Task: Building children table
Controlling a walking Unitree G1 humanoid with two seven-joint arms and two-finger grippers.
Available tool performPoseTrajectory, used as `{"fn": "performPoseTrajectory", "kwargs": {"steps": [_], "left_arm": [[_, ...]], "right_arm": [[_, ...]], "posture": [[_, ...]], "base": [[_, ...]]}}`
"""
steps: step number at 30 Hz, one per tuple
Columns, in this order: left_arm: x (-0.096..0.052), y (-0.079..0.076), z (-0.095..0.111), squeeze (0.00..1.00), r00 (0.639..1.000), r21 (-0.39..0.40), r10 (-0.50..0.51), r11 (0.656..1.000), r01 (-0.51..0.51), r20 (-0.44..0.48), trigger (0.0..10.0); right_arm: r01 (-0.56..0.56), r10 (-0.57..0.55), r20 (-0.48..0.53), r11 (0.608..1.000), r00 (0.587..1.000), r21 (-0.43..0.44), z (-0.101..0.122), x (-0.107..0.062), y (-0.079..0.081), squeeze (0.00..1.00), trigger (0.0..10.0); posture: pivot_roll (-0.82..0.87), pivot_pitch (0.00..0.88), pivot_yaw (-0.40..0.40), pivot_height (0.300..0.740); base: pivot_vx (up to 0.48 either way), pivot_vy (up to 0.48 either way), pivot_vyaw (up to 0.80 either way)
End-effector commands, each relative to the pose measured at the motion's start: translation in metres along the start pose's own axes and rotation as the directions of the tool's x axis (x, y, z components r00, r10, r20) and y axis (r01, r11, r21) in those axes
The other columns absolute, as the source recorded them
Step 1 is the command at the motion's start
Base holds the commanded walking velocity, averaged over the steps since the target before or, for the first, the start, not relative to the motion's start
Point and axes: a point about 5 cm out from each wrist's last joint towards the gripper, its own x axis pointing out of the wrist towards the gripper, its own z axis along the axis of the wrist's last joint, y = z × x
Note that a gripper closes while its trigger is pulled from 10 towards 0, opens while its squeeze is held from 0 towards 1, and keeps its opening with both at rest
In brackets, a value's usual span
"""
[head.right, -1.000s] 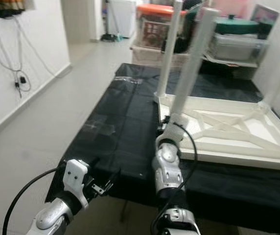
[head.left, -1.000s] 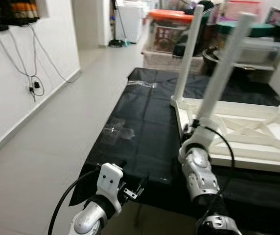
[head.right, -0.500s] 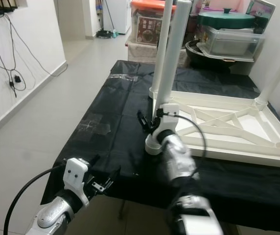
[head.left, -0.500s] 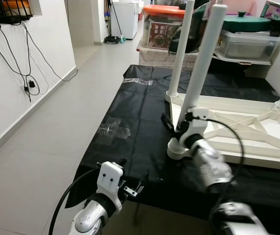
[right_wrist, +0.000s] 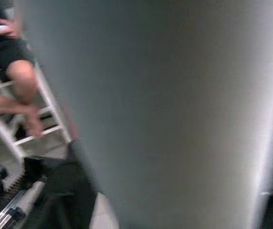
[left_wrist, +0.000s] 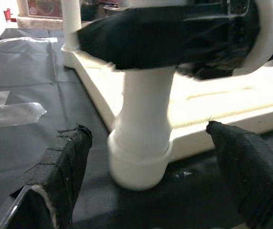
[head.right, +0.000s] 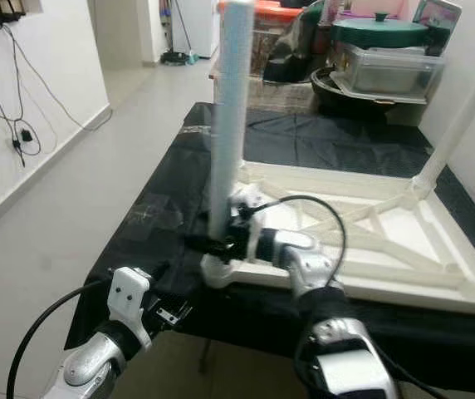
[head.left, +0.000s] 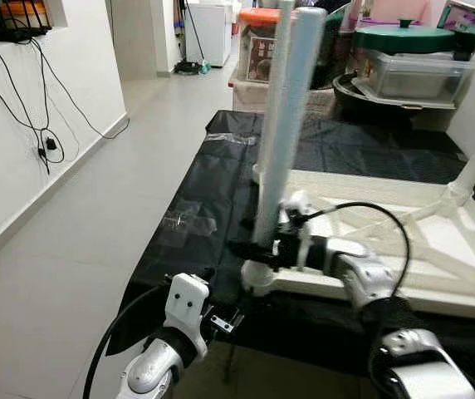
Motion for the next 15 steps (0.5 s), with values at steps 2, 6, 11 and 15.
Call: {"fn": "performPoseTrajectory", "kwargs": {"steps": [2,6,11,15], "left_arm": [[-0.001,0.000,-0.002,0.00,1.000,0.000,0.004,1.000,-0.004,-0.008,10.0],[-0.001,0.000,-0.002,0.00,1.000,0.000,0.005,1.000,-0.005,-0.008,10.0],[-0.001,0.000,-0.002,0.00,1.000,-0.002,0.003,1.000,-0.003,-0.010,10.0],[-0.001,0.000,-0.002,0.00,1.000,-0.003,0.000,1.000,0.000,-0.012,10.0]], "right_arm": [[-0.004,0.004,-0.032,1.000,0.999,-0.004,-0.007,0.008,0.002,0.00,0.0],[0.053,-0.054,-0.024,0.998,0.998,-0.016,-0.006,0.009,-0.002,0.00,0.0],[0.643,-0.643,0.023,0.765,0.765,-0.032,-0.002,-0.015,-0.039,0.00,0.0],[0.979,-0.979,0.026,0.201,0.200,0.037,-0.008,-0.066,-0.056,0.00,0.0]], "posture": [[0.19,0.000,-0.077,0.740],[0.19,0.000,-0.077,0.740],[0.18,0.000,-0.069,0.740],[0.17,0.000,-0.063,0.740]], "base": [[0.000,0.000,0.00],[0.000,0.000,0.00],[0.000,0.000,0.00],[0.000,0.000,0.00]]}}
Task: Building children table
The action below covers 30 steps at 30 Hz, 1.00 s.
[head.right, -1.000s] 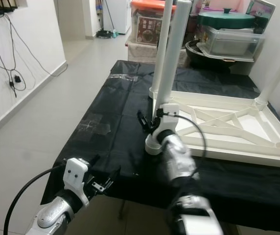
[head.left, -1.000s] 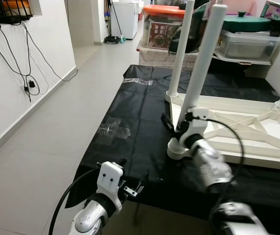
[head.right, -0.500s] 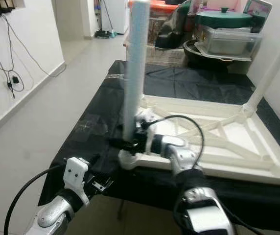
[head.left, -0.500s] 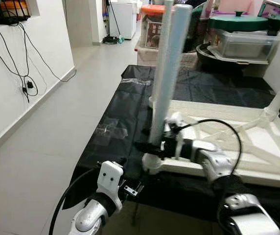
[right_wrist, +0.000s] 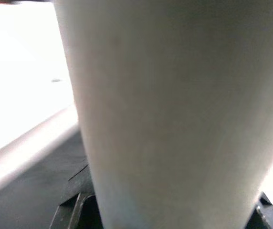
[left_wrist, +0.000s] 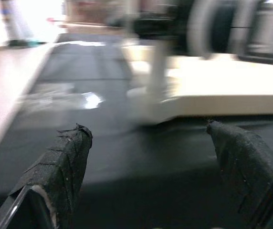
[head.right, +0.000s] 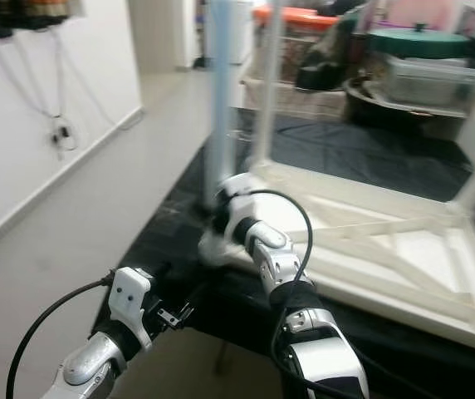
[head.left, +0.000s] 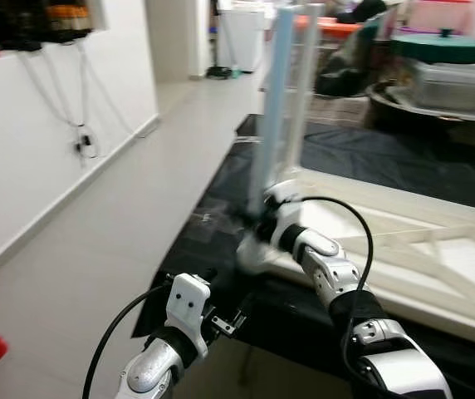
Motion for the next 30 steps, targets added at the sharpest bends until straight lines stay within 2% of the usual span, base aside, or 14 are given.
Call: {"fn": "performPoseTrajectory", "kwargs": {"steps": [1,5,6,11,12,13,14,17,18,23,25,26,27,30], "left_arm": [[0.000,0.000,-0.001,0.00,1.000,0.000,-0.003,1.000,0.003,-0.009,10.0],[0.000,0.000,-0.002,0.00,1.000,0.000,-0.003,1.000,0.003,-0.010,10.0],[0.000,0.000,-0.002,0.00,1.000,0.000,-0.003,1.000,0.003,-0.010,10.0],[0.000,0.000,-0.002,0.00,1.000,0.000,-0.003,1.000,0.003,-0.011,10.0],[0.000,0.000,-0.002,0.00,1.000,0.001,-0.003,1.000,0.003,-0.010,10.0],[0.000,0.000,-0.002,0.00,1.000,0.001,-0.003,1.000,0.003,-0.010,10.0],[0.000,0.000,-0.002,0.00,1.000,0.001,-0.002,1.000,0.002,-0.010,10.0],[0.000,0.001,-0.002,0.00,1.000,0.000,0.000,1.000,0.000,-0.009,10.0],[0.000,0.001,-0.002,0.00,1.000,0.000,0.000,1.000,0.000,-0.008,10.0],[0.000,0.001,-0.002,0.00,1.000,0.000,-0.002,1.000,0.002,-0.008,10.0],[0.001,0.001,-0.002,0.00,1.000,0.001,-0.004,1.000,0.004,-0.008,10.0],[0.001,0.001,-0.002,0.00,1.000,0.001,-0.004,1.000,0.004,-0.008,10.0],[0.002,0.000,-0.003,0.00,1.000,0.001,-0.006,1.000,0.006,-0.008,10.0],[0.002,0.000,-0.003,0.00,1.000,0.001,-0.006,1.000,0.006,-0.008,10.0]], "right_arm": [[0.275,-0.275,-0.034,0.961,0.961,0.009,-0.008,-0.011,-0.031,0.00,0.0],[0.405,-0.405,-0.013,0.913,0.914,0.046,-0.010,-0.026,-0.030,0.00,0.0],[0.406,-0.405,-0.016,0.912,0.914,0.063,-0.013,-0.032,-0.018,0.00,0.0],[0.401,-0.401,-0.018,0.913,0.916,0.072,-0.014,-0.035,-0.010,0.00,0.0],[0.365,-0.365,-0.019,0.928,0.931,0.077,-0.017,-0.035,0.001,0.00,2.4],[0.365,-0.365,-0.019,0.928,0.931,0.077,-0.017,-0.035,0.001,0.00,2.4],[0.263,-0.265,0.004,0.959,0.964,0.108,-0.018,-0.032,0.016,1.00,10.0],[0.096,-0.109,0.090,0.986,0.990,0.135,-0.012,-0.022,0.029,1.00,10.0],[-0.011,-0.010,0.118,0.984,0.993,0.178,-0.008,-0.016,0.030,0.00,10.0],[-0.299,0.274,0.146,0.935,0.950,0.192,0.003,-0.009,0.027,0.00,10.0],[-0.552,0.547,0.072,0.827,0.834,0.104,0.007,-0.012,0.024,0.00,10.0],[-0.552,0.547,0.072,0.827,0.834,0.104,0.007,-0.012,0.024,0.00,10.0],[-0.656,0.656,0.027,0.750,0.754,0.083,0.008,-0.016,0.022,0.00,10.0],[-0.670,0.670,0.030,0.738,0.742,0.079,0.008,-0.016,0.022,0.00,10.0]], "posture": [[0.17,0.000,-0.063,0.740],[0.17,0.000,-0.061,0.740],[0.17,0.000,-0.060,0.740],[0.17,0.000,-0.061,0.740],[0.17,0.000,-0.063,0.740],[0.17,0.000,-0.063,0.740],[0.17,0.000,-0.063,0.740],[0.17,0.000,-0.069,0.740],[0.17,0.000,-0.070,0.740],[0.17,0.000,-0.069,0.740],[0.17,0.000,-0.068,0.740],[0.17,0.000,-0.068,0.740],[0.17,0.000,-0.070,0.740],[0.17,0.000,-0.070,0.740]], "base": [[0.000,0.000,0.00],[0.000,0.000,0.00],[0.000,0.000,0.00],[0.000,0.000,0.00],[0.000,0.000,0.00],[0.000,0.000,0.00],[0.000,0.000,0.00],[0.000,0.000,0.00],[0.000,0.000,0.00],[0.000,0.000,0.00],[0.000,0.000,0.00],[0.000,0.000,0.00],[0.000,0.000,0.00],[0.000,0.000,0.00]]}}
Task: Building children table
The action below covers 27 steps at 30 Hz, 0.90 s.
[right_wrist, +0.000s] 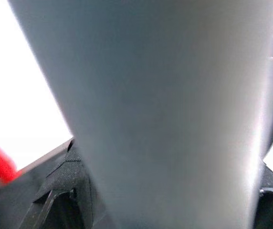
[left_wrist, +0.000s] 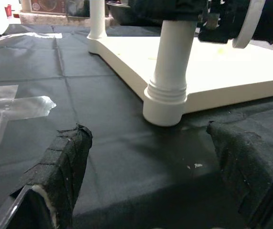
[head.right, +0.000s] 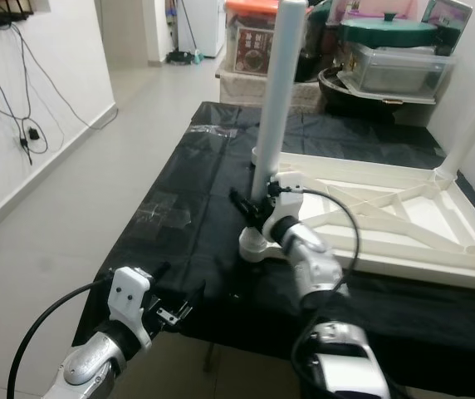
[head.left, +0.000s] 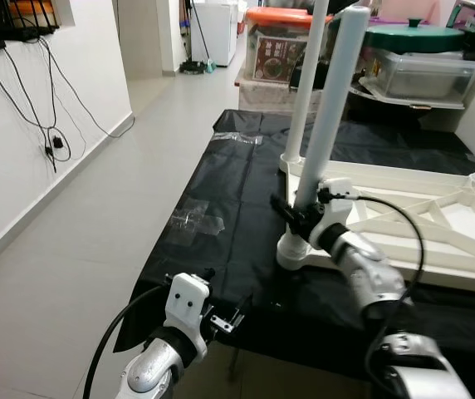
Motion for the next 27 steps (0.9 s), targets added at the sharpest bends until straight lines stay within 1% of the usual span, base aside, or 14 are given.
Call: {"fn": "performPoseTrajectory", "kwargs": {"steps": [1,4,7,8,13,14,15,17,19,23,24,25,26,27], "left_arm": [[0.000,0.000,-0.002,0.00,1.000,0.000,-0.002,1.000,0.002,-0.005,10.0],[0.000,0.000,-0.003,0.00,1.000,0.000,-0.002,1.000,0.002,-0.006,10.0],[0.001,-0.001,-0.003,0.00,1.000,0.003,-0.002,1.000,0.002,-0.005,10.0],[0.001,-0.001,-0.004,0.00,1.000,0.004,-0.002,1.000,0.002,-0.005,10.0],[0.000,-0.002,-0.004,0.00,1.000,0.004,0.000,1.000,0.000,-0.005,10.0],[0.000,-0.002,-0.004,0.00,1.000,0.004,0.000,1.000,0.000,-0.005,10.0],[-0.001,-0.002,-0.004,0.00,1.000,0.003,0.000,1.000,0.000,-0.006,10.0],[-0.001,-0.003,-0.004,0.00,1.000,0.003,0.000,1.000,0.000,-0.007,10.0],[-0.002,-0.003,-0.004,0.00,1.000,0.002,-0.002,1.000,0.002,-0.008,10.0],[-0.002,-0.003,-0.005,0.00,1.000,0.001,-0.002,1.000,0.002,-0.008,10.0],[-0.002,-0.002,-0.004,0.00,1.000,0.000,-0.002,1.000,0.002,-0.009,10.0],[-0.002,-0.002,-0.004,0.00,1.000,-0.001,-0.002,1.000,0.002,-0.009,10.0],[-0.002,-0.001,-0.004,0.00,1.000,-0.002,-0.003,1.000,0.003,-0.010,10.0],[-0.002,-0.001,-0.004,0.00,1.000,-0.002,-0.003,1.000,0.003,-0.010,10.0]], "right_arm": [[-0.103,0.103,-0.021,0.995,0.994,0.012,-0.005,0.010,0.012,0.00,10.0],[-0.260,0.261,-0.053,0.965,0.964,0.019,-0.003,0.010,0.016,0.00,10.0],[-0.517,0.503,-0.197,0.856,0.841,-0.021,-0.004,0.021,0.035,0.00,10.0],[-0.548,0.531,-0.214,0.836,0.820,-0.025,-0.004,0.023,0.039,0.00,10.0],[-0.564,0.549,-0.215,0.825,0.807,-0.011,-0.007,0.027,0.044,0.00,9.8],[-0.554,0.540,-0.199,0.832,0.818,-0.021,-0.008,0.029,0.046,0.00,0.0],[-0.487,0.472,-0.179,0.872,0.863,-0.052,-0.009,0.032,0.045,0.00,0.0],[-0.404,0.389,-0.153,0.911,0.909,-0.084,-0.010,0.035,0.043,0.00,0.0],[-0.182,0.169,-0.112,0.976,0.979,-0.119,-0.010,0.038,0.031,0.00,0.0],[0.033,-0.047,-0.093,0.989,0.995,-0.142,-0.011,0.036,0.016,0.00,0.0],[0.232,-0.243,-0.068,0.963,0.968,-0.141,-0.010,0.029,0.001,0.00,0.0],[0.401,-0.409,-0.045,0.907,0.911,-0.131,-0.010,0.020,-0.013,0.00,0.0],[0.588,-0.594,-0.005,0.797,0.805,-0.137,-0.009,0.007,-0.027,0.00,0.0],[0.693,-0.697,0.024,0.707,0.717,-0.140,-0.008,-0.004,-0.035,0.00,0.0]], "posture": [[0.17,0.000,-0.070,0.740],[0.17,0.000,-0.073,0.740],[0.18,0.000,-0.082,0.740],[0.19,0.000,-0.088,0.740],[0.19,0.000,-0.090,0.740],[0.19,0.000,-0.090,0.740],[0.19,0.000,-0.089,0.740],[0.19,0.000,-0.089,0.740],[0.19,0.000,-0.086,0.740],[0.18,0.000,-0.080,0.740],[0.18,0.000,-0.077,0.740],[0.17,0.000,-0.075,0.740],[0.17,0.000,-0.066,0.740],[0.17,0.000,-0.066,0.740]], "base": [[0.000,0.000,0.00],[0.000,0.000,0.00],[0.000,0.000,0.00],[0.000,0.000,0.00],[0.000,0.000,0.00],[0.000,0.000,0.00],[0.000,0.000,0.00],[0.000,0.000,0.00],[0.000,0.000,0.00],[0.000,0.000,0.00],[0.000,0.000,0.00],[0.000,0.000,0.00],[0.000,0.000,0.00],[0.000,0.000,0.00]]}}
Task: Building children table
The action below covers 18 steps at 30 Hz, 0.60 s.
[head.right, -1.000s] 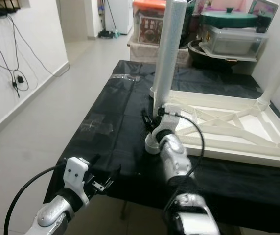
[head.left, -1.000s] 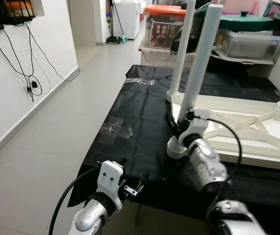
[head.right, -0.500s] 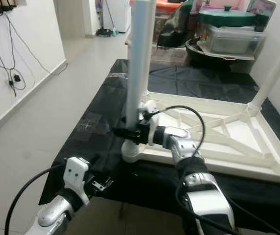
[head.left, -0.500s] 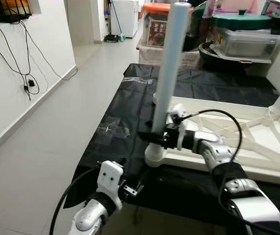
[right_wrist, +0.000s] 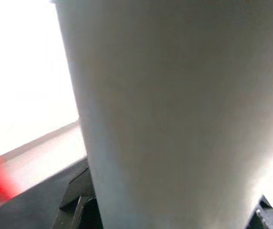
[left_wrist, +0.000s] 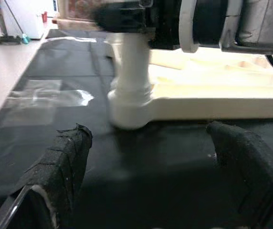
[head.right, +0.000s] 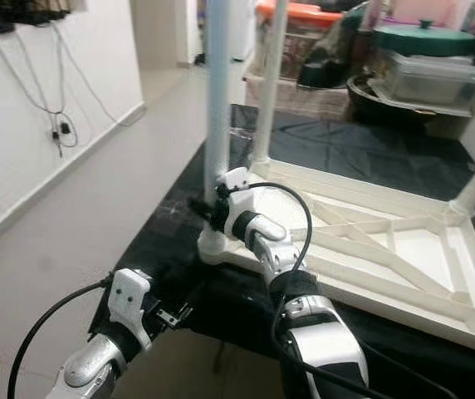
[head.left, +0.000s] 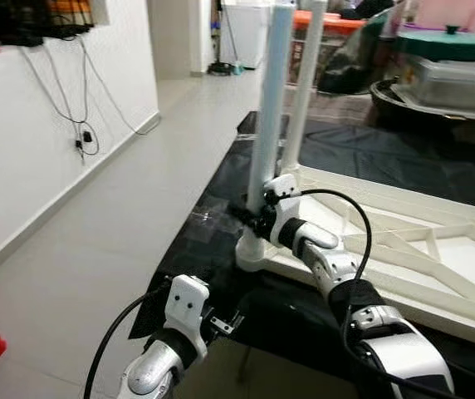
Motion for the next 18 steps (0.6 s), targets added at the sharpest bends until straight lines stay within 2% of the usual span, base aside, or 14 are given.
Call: {"fn": "performPoseTrajectory", "kwargs": {"steps": [1,3,4,5,7,8,9,10,11,12,13,14,17,18], "left_arm": [[-0.001,0.001,-0.003,0.00,1.000,0.003,-0.003,1.000,0.003,-0.011,10.0],[-0.001,0.002,-0.003,0.00,1.000,0.003,-0.005,1.000,0.005,-0.012,10.0],[-0.001,0.002,-0.003,0.00,1.000,0.003,-0.005,1.000,0.005,-0.012,10.0],[-0.001,0.002,-0.002,0.00,1.000,0.003,-0.005,1.000,0.005,-0.012,10.0],[-0.001,0.002,-0.002,0.00,1.000,0.004,-0.006,1.000,0.006,-0.013,10.0],[-0.001,0.002,-0.002,0.00,1.000,0.004,-0.005,1.000,0.005,-0.013,10.0],[-0.001,0.002,-0.002,0.00,1.000,0.004,-0.005,1.000,0.005,-0.013,10.0],[0.000,0.002,-0.002,0.00,1.000,0.004,-0.005,1.000,0.005,-0.012,10.0],[0.000,0.002,-0.002,0.00,1.000,0.004,-0.005,1.000,0.005,-0.012,10.0],[0.000,0.002,-0.002,0.00,1.000,0.004,-0.005,1.000,0.005,-0.011,10.0],[0.000,0.002,-0.002,0.00,1.000,0.004,-0.005,1.000,0.005,-0.011,10.0],[0.000,0.002,-0.002,0.00,1.000,0.004,-0.004,1.000,0.004,-0.011,10.0],[0.000,0.002,-0.001,0.00,1.000,0.003,-0.003,1.000,0.003,-0.010,10.0],[0.000,0.003,-0.001,0.00,1.000,0.002,-0.002,1.000,0.002,-0.010,10.0]], "right_arm": [[0.361,-0.361,-0.020,0.932,0.932,-0.029,-0.007,-0.017,-0.045,0.00,0.0],[0.554,-0.554,0.006,0.832,0.832,-0.005,-0.008,-0.034,-0.055,0.00,0.0],[0.554,-0.554,0.006,0.832,0.832,-0.005,-0.008,-0.034,-0.055,0.00,0.0],[0.609,-0.609,0.008,0.793,0.793,0.012,-0.008,-0.041,-0.056,0.00,0.0],[0.640,-0.640,-0.026,0.765,0.768,0.071,-0.013,-0.049,-0.042,0.00,0.0],[0.637,-0.636,-0.040,0.765,0.771,0.097,-0.017,-0.051,-0.033,0.00,0.0],[0.637,-0.636,-0.040,0.765,0.771,0.097,-0.017,-0.051,-0.033,0.00,0.0],[0.616,-0.615,-0.048,0.778,0.787,0.121,-0.019,-0.051,-0.023,0.00,0.0],[0.564,-0.564,-0.043,0.814,0.825,0.142,-0.021,-0.047,-0.014,0.00,4.5],[0.538,-0.540,-0.036,0.829,0.841,0.155,-0.023,-0.043,-0.007,0.00,4.5],[0.538,-0.540,-0.036,0.829,0.841,0.155,-0.023,-0.043,-0.007,0.00,4.5],[0.406,-0.416,0.013,0.894,0.909,0.190,-0.024,-0.036,0.010,1.00,10.0],[0.356,-0.371,0.058,0.918,0.927,0.175,-0.022,-0.031,0.015,1.00,10.0],[0.305,-0.324,0.075,0.933,0.943,0.193,-0.020,-0.029,0.015,0.00,10.0]], "posture": [[0.17,0.000,-0.066,0.740],[0.16,0.000,-0.059,0.740],[0.16,0.000,-0.059,0.740],[0.16,0.000,-0.059,0.740],[0.16,0.000,-0.057,0.740],[0.16,0.000,-0.052,0.740],[0.16,0.000,-0.052,0.740],[0.16,0.000,-0.055,0.740],[0.16,0.000,-0.057,0.740],[0.16,0.000,-0.057,0.740],[0.16,0.000,-0.057,0.740],[0.16,0.000,-0.058,0.740],[0.16,0.000,-0.062,0.740],[0.16,0.000,-0.059,0.740]], "base": [[0.000,0.000,0.00],[0.000,0.000,0.00],[0.000,0.000,0.00],[0.000,0.000,0.00],[0.000,0.000,0.00],[0.000,0.000,0.00],[0.000,0.000,0.00],[0.000,0.000,0.00],[0.000,0.000,0.00],[0.000,0.000,0.00],[0.000,0.000,0.00],[0.000,0.000,0.00],[0.000,0.000,0.00],[0.000,0.000,0.00]]}}
